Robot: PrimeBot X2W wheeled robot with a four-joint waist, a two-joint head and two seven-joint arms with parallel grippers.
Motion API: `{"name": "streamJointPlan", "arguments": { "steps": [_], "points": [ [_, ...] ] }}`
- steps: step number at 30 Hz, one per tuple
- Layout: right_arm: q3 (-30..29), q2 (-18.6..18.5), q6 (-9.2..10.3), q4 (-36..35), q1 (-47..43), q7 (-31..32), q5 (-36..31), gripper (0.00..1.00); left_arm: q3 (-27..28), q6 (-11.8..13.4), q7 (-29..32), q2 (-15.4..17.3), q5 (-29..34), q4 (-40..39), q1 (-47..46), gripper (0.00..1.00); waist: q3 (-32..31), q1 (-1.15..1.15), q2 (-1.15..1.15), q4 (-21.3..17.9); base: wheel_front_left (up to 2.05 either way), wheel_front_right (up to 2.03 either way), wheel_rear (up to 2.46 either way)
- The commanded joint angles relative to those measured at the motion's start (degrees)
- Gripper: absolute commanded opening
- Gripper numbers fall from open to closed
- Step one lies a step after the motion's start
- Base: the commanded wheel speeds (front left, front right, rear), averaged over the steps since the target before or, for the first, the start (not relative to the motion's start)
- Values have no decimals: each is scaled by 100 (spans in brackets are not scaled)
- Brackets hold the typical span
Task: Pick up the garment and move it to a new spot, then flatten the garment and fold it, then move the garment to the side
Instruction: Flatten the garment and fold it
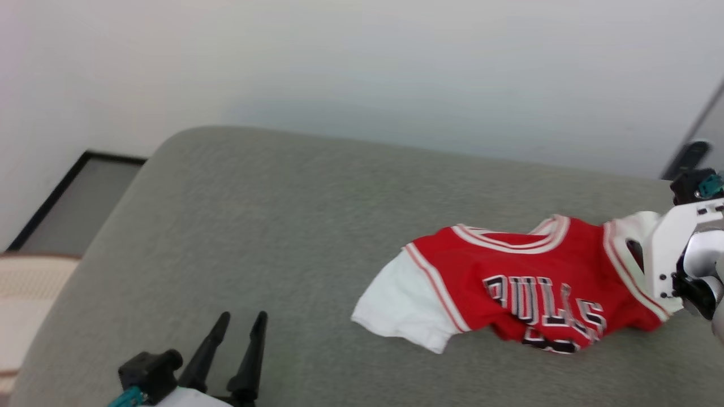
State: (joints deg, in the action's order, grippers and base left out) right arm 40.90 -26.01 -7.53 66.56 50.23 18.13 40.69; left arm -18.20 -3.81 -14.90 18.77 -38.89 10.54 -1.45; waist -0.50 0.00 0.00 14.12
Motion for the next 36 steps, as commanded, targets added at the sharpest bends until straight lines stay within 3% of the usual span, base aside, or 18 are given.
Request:
{"name": "streamJointPlan", "arguments": {
  "steps": [1,6,9,11,13,16,21,27,36],
  "points": [
    [-72,-13,9,-105,-104,-424,-24,100,97,59,-24,26,27,-108,126,100,-372,0,0,-830,0,0,0],
    [63,52,8,-752,-548,-1967,-487,100,339,144,-20,-23,165,-394,362,100,-390,0,0,-1294,0,0,0],
    [-195,152,8,-886,-896,-2977,-796,100,551,195,-22,-73,352,-579,500,100,-374,0,0,-1524,0,0,0],
    [-536,207,9,-1067,-1034,-3278,-1072,100,687,242,-22,-110,552,-702,592,100,-356,0,0,-1664,0,0,0],
    [-1068,366,9,-1487,-1309,-3332,-1352,100,804,280,-22,-189,684,-764,701,100,-344,0,0,-1800,0,0,0],
    [-2062,625,9,-2662,-2120,-3324,-2166,100,981,294,-23,-258,991,-881,773,100,-321,0,0,-1959,0,0,0],
    [-3401,1488,8,-4576,-3426,-3327,-3450,100,1301,183,-23,-508,1311,-1019,897,100,-274,0,0,-2102,0,0,0],
    [-3808,2104,9,-5460,-4200,-3328,-3990,100,1316,-110,172,-539,1064,-660,639,100,-164,0,0,-2163,0,0,0],
    [-3688,2263,8,-5656,-4185,-3329,-4114,100,1390,-321,2441,271,-317,-269,-638,100,96,0,0,-2302,0,0,0]
  ]
}}
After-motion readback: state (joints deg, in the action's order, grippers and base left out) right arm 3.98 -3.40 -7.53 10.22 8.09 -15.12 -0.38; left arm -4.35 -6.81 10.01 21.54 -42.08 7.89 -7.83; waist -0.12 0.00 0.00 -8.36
